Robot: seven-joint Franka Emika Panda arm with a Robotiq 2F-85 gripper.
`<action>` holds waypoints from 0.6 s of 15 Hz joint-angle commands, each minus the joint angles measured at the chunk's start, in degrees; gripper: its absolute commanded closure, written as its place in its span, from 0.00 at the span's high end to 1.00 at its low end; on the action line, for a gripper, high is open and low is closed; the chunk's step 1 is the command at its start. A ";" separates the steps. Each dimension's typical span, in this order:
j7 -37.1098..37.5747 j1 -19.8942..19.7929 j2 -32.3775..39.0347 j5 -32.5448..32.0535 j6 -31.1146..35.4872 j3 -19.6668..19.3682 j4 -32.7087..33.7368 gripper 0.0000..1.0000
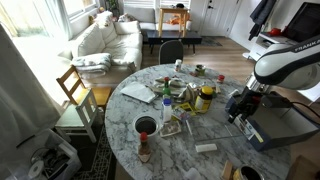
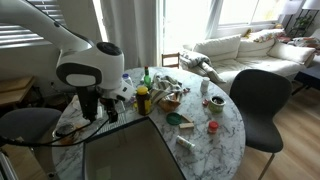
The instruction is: Move the shoe box to the right then put the container and cup inside
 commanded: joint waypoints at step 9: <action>-2.56 -1.64 1.64 1.63 -6.86 -0.33 2.56 0.00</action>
